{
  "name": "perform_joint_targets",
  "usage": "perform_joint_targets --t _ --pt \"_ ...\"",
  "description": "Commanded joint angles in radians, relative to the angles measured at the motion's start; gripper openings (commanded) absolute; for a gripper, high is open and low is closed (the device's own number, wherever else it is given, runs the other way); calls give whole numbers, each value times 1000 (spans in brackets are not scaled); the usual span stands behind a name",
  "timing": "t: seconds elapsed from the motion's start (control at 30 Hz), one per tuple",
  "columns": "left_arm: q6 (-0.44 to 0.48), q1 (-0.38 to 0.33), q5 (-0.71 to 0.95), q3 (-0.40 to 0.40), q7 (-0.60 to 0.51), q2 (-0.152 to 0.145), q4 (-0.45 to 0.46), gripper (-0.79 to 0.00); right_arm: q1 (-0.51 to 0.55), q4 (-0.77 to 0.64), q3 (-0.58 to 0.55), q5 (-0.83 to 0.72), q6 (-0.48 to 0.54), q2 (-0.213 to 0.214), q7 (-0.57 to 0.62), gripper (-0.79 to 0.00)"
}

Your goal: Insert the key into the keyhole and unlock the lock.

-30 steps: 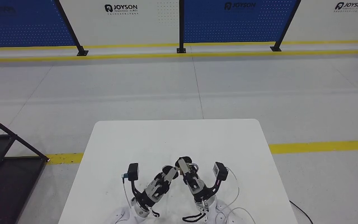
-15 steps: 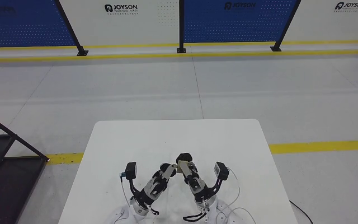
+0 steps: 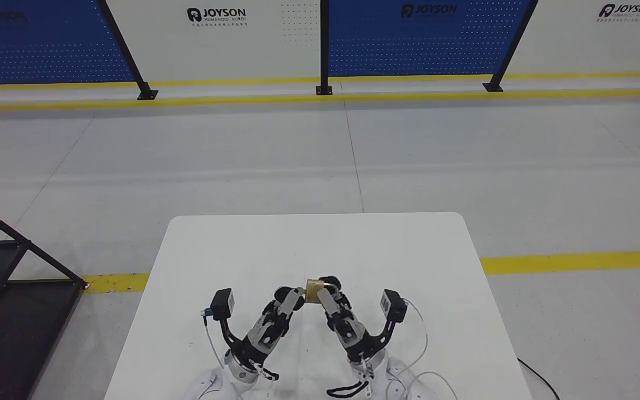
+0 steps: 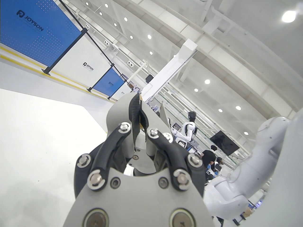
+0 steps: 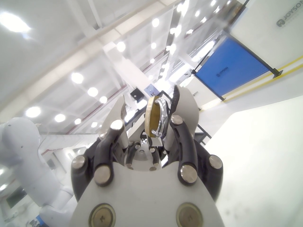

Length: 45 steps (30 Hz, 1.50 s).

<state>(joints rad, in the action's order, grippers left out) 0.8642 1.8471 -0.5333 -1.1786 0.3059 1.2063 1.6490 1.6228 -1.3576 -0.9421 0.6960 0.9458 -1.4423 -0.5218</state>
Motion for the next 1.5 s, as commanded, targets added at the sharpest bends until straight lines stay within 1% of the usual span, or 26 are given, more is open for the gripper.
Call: perform_joint_targets --t 0.0,0.07,0.13,0.2,0.23,0.47,0.5,0.53,0.57,0.6,0.63,0.67,0.7,0.77,0.8,0.9,0.97,1.07,1.13,1.2,1.23,1.27,1.3,1.33,1.4,1.47 --pt "-2 0 -2 -1 1 1 0 -785 1 -1 1 2 -4 0 4 -511" --pt "-1 1 -3 -1 6 1 0 -785 1 -3 1 3 -6 0 6 -603" --pt "-1 1 -3 -1 9 2 -1 -785 2 -3 1 4 -8 0 10 -619" --pt "-3 1 -6 -2 10 3 -1 -785 3 -4 0 2 -8 0 12 -754" --pt "-3 1 -8 -1 9 3 -1 -785 3 -5 0 2 -9 0 13 -785" --pt "-5 1 -9 -1 7 5 -1 -785 4 -7 -2 1 -7 0 13 -785" --pt "-5 1 -10 0 5 5 -1 -717 4 -7 -2 1 -7 0 13 -785" --pt "-5 0 -10 0 3 5 -1 -566 4 -7 -2 1 -7 0 13 -785" --pt "-3 0 -10 1 1 5 -2 -465 3 -7 -3 0 -6 1 13 -785" --pt "-2 0 -9 1 -1 5 -4 -416 4 -7 -4 0 -6 1 14 -785" --pt "-1 0 -9 1 -4 5 -5 -332 4 -7 -5 0 -5 1 14 -785" --pt "-2 -1 -10 -1 -6 5 -7 -329 4 -7 -5 -1 -4 1 15 -785" --pt "-3 -1 -11 -2 -7 5 -7 -376 4 -7 -6 -1 -4 1 16 -785" --pt "-3 0 -8 -3 -7 5 -9 -342 5 -7 -6 -4 -3 1 18 -785" --pt "0 0 -7 -4 -8 5 -9 -339 4 -7 -7 -6 -2 2 20 -785" --pt "12 5 -10 -15 -12 3 -8 -382 2 -6 -13 -5 1 3 30 -785" --pt "31 10 -28 -34 -28 -2 -5 -388 0 -6 -23 3 14 8 47 -785" --pt "78 25 -52 -78 -85 -15 -2 -394 6 -18 -50 19 30 18 79 -785" --pt "103 37 -63 -115 -144 -27 7 -357 15 -31 -67 21 48 26 106 -785" --pt "119 50 -66 -150 -206 -38 23 -268 17 -41 -86 21 56 35 148 -785" --pt "125 57 -57 -167 -234 -44 31 -182 16 -45 -92 17 59 39 177 -785" --pt "133 64 -49 -181 -265 -49 40 -139 14 -49 -99 4 62 43 205 -785" --pt "148 70 -39 -188 -310 -56 48 -25 9 -53 -105 -12 58 47 236 -785" --pt "148 75 -14 -195 -345 -62 58 0 5 -58 -109 -25 55 51 273 -785" --pt "134 82 24 -216 -395 -71 67 0 3 -73 -120 -55 44 60 333 -785" --pt "134 82 24 -216 -395 -71 67 0 5 -83 -129 -58 33 62 340 -785"
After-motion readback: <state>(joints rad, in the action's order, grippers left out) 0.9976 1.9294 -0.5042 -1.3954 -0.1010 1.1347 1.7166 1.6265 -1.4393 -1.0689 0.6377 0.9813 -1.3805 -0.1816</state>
